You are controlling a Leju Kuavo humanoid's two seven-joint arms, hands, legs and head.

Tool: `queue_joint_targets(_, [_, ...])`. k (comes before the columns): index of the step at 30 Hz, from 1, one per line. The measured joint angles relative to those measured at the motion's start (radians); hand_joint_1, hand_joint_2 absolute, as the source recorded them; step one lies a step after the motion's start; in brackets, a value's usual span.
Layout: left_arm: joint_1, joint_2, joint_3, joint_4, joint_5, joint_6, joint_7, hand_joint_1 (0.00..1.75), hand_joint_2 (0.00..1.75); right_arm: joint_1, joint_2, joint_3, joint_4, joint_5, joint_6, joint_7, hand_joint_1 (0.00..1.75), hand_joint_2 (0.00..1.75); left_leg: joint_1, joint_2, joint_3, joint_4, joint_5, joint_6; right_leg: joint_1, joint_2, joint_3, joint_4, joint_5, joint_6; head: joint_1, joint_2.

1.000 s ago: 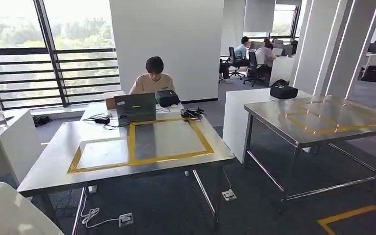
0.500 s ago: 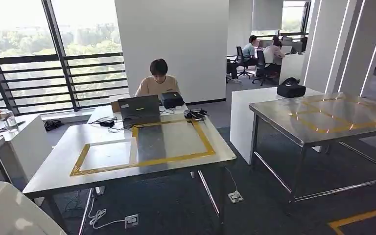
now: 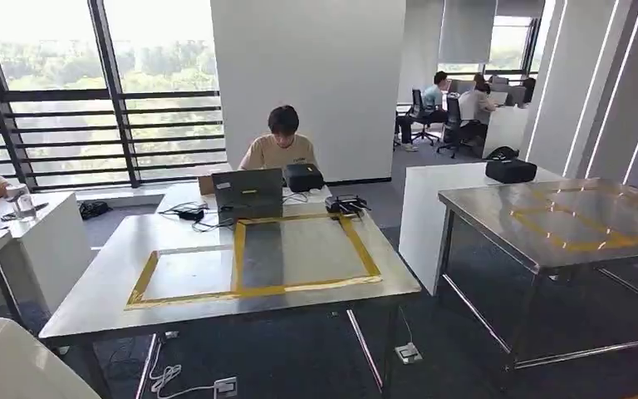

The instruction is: Take the parts from the cabinet and place them on the table.

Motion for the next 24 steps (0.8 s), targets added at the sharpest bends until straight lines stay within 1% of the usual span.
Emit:
queue_joint_targets(1, [0.001,0.0,0.0,0.0,0.0,0.0,0.0,1.75,1.75,0.002,0.0,0.0,0.0,0.001,0.0,-0.008,0.0,0.0,-0.001,-0.002,0.007,0.0,-0.009,0.001,0.0,0.001,-0.053,0.057,-0.03,0.003,0.001,0.0])
queue_joint_targets(2, [0.004,-0.001,-0.002,0.001,0.0,-0.001,0.0,1.75,1.75,0.005,0.0,0.0,0.0,0.002,0.0,-0.009,0.0,0.0,-0.001,-0.005,0.018,0.0,-0.02,0.002,0.0,0.003,-0.096,0.09,-0.068,0.006,0.001,0.0])
queue_joint_targets(3, [0.004,-0.002,-0.004,0.001,0.0,-0.001,0.0,1.75,1.75,0.009,0.0,0.0,0.0,0.002,0.0,-0.008,0.0,0.0,-0.001,-0.009,0.03,0.0,-0.03,0.001,0.0,0.004,-0.121,0.087,-0.09,0.007,0.003,0.0])
queue_joint_targets(4, [0.004,-0.002,-0.004,0.001,0.0,-0.001,0.0,1.75,1.75,0.012,0.0,0.0,0.0,0.003,0.0,-0.008,0.0,0.0,-0.001,-0.013,0.048,0.0,-0.044,0.0,-0.002,0.004,-0.131,0.051,-0.089,0.007,0.003,0.0])
queue_joint_targets(5, [0.004,-0.002,-0.004,0.001,0.0,-0.001,0.0,1.75,1.75,0.014,0.0,0.0,0.0,0.004,0.0,-0.008,0.0,0.0,-0.001,-0.014,0.066,0.0,-0.059,-0.002,-0.003,0.004,-0.126,-0.009,-0.058,0.005,0.004,0.0])
queue_joint_targets(6, [0.004,-0.002,-0.005,0.001,0.001,-0.002,0.0,1.75,1.75,0.014,0.0,0.0,0.0,0.005,0.0,-0.009,0.0,0.0,-0.001,-0.014,0.083,0.0,-0.073,-0.005,-0.005,0.004,-0.115,-0.08,0.007,0.004,0.004,0.0])
queue_joint_targets(7, [0.005,-0.003,-0.005,0.002,0.002,-0.002,0.001,1.75,1.75,0.017,0.0,0.0,0.0,0.005,0.0,-0.009,0.0,0.0,0.0,-0.014,0.084,0.0,-0.089,-0.009,-0.006,0.004,-0.107,-0.147,0.107,0.002,0.005,0.0])
queue_joint_targets(8, [0.003,-0.003,-0.005,0.003,0.002,-0.002,0.003,1.75,1.75,0.019,0.0,0.0,0.0,0.005,0.0,-0.019,0.0,0.0,-0.005,-0.017,0.098,0.009,-0.109,-0.015,0.002,0.002,-0.104,-0.174,0.165,-0.001,0.005,0.0])
queue_joint_targets(9, [0.004,-0.003,-0.005,0.003,0.002,-0.003,0.004,1.75,1.75,0.019,0.0,0.0,0.0,0.006,0.0,-0.017,0.0,0.0,-0.004,-0.02,0.106,0.003,-0.126,-0.023,0.007,0.0,-0.092,-0.164,0.148,-0.011,0.003,0.0])
queue_joint_targets(10, [0.003,-0.003,-0.005,0.002,0.002,-0.003,0.005,1.75,1.75,0.016,0.0,0.0,0.0,0.006,0.0,-0.012,0.0,0.0,0.001,-0.02,0.132,0.0,-0.128,-0.031,0.011,0.003,-0.084,-0.167,0.142,-0.017,0.003,0.0])
queue_joint_targets(11, [0.003,-0.003,-0.006,0.001,0.002,-0.005,0.006,1.75,1.75,0.01,0.0,0.0,0.0,0.006,-0.001,0.0,0.0,0.0,0.001,-0.018,0.133,0.013,-0.113,-0.04,0.012,0.002,-0.076,-0.17,0.131,-0.025,0.002,0.0])
queue_joint_targets(12, [0.0,-0.003,-0.006,0.0,0.002,-0.005,0.006,1.75,1.75,0.004,0.0,0.0,0.0,0.007,-0.002,0.008,0.0,0.0,0.004,-0.018,0.127,0.036,-0.106,-0.044,0.007,0.004,-0.058,-0.171,0.132,-0.037,0.002,0.0])
queue_joint_targets(13, [0.0,-0.003,-0.007,0.002,0.002,-0.006,0.007,1.75,1.75,0.004,-0.001,0.0,0.0,0.007,-0.002,0.008,0.0,0.0,0.007,-0.01,0.098,0.088,-0.091,-0.05,0.007,0.005,-0.043,-0.174,0.12,-0.045,0.0,0.0])
queue_joint_targets(14, [-0.002,-0.004,-0.007,0.003,0.002,-0.007,0.007,1.75,1.75,0.005,-0.002,0.0,0.0,0.007,-0.003,0.003,0.0,0.0,0.007,-0.004,0.048,0.167,-0.066,-0.055,0.007,0.005,-0.029,-0.175,0.111,-0.051,-0.003,0.0])
queue_joint_targets(15, [0.0,-0.003,-0.007,0.004,0.003,-0.007,0.007,1.75,1.75,0.006,-0.003,-0.001,0.0,0.007,-0.005,-0.003,0.0,0.0,0.007,-0.003,-0.012,0.242,-0.072,-0.059,0.007,0.005,-0.015,-0.177,0.097,-0.053,-0.002,0.0])
queue_joint_targets(16, [0.002,-0.003,-0.007,0.005,0.003,-0.007,0.008,1.75,1.75,0.007,-0.003,-0.001,0.0,0.008,-0.005,-0.009,0.0,0.0,0.008,-0.003,-0.067,0.293,-0.113,-0.062,0.007,0.005,0.0,-0.177,0.082,-0.053,-0.003,0.0])
queue_joint_targets(17, [0.005,-0.003,-0.007,0.007,0.003,-0.007,0.008,1.75,1.75,0.008,-0.002,-0.001,0.0,0.008,-0.005,-0.009,0.0,0.0,0.008,-0.002,-0.108,0.314,-0.165,-0.062,0.007,0.006,0.016,-0.177,0.068,-0.054,-0.003,0.0])
queue_joint_targets(18, [0.004,-0.003,-0.007,0.009,0.003,-0.007,0.009,1.75,1.75,0.01,-0.002,-0.002,0.0,0.008,-0.005,-0.009,0.0,0.0,0.007,-0.002,-0.139,0.312,-0.218,-0.058,0.007,0.007,0.037,-0.177,0.052,-0.055,-0.005,0.0])
queue_joint_targets(19, [0.005,-0.003,-0.007,0.01,0.003,-0.007,0.009,1.75,1.75,0.011,-0.002,-0.002,0.0,0.008,-0.004,-0.008,0.0,0.0,0.007,-0.002,-0.158,0.293,-0.242,-0.052,0.007,0.009,0.057,-0.177,0.035,-0.055,-0.004,0.0])
queue_joint_targets(20, [0.005,-0.003,-0.007,0.01,0.003,-0.007,0.009,1.75,1.75,0.011,-0.001,-0.002,0.0,0.008,-0.005,-0.009,0.0,0.0,0.006,-0.002,-0.167,0.252,-0.231,-0.046,0.006,0.01,0.081,-0.178,0.018,-0.054,-0.005,0.0])
queue_joint_targets(21, [0.005,-0.003,-0.007,0.01,0.003,-0.007,0.01,1.75,1.75,0.011,0.0,-0.003,0.0,0.006,-0.004,-0.009,0.0,0.0,0.004,-0.001,-0.169,0.192,-0.172,-0.042,0.006,0.01,0.104,-0.178,0.001,-0.051,-0.005,0.0])
queue_joint_targets(22, [0.005,-0.003,-0.007,0.01,0.003,-0.007,0.011,1.75,1.75,0.012,0.001,-0.003,0.0,0.005,-0.004,-0.009,0.0,0.0,0.0,0.005,-0.168,0.121,-0.048,-0.034,0.005,0.01,0.112,-0.181,-0.016,-0.047,-0.005,0.0])
queue_joint_targets(23, [0.007,-0.003,-0.007,0.012,0.003,-0.007,0.011,1.75,1.75,0.012,0.003,-0.003,0.0,0.005,-0.004,-0.011,0.0,0.0,-0.005,0.008,-0.182,0.062,0.063,-0.029,0.007,0.011,0.134,-0.174,-0.029,-0.043,-0.006,0.0])
queue_joint_targets(24, [0.006,-0.003,-0.007,0.014,0.003,-0.007,0.013,1.75,1.75,0.012,0.003,-0.004,0.0,0.005,-0.004,-0.02,0.0,0.0,-0.01,0.006,-0.172,0.06,0.069,-0.027,0.009,0.015,0.139,-0.182,-0.042,-0.033,-0.007,0.0])
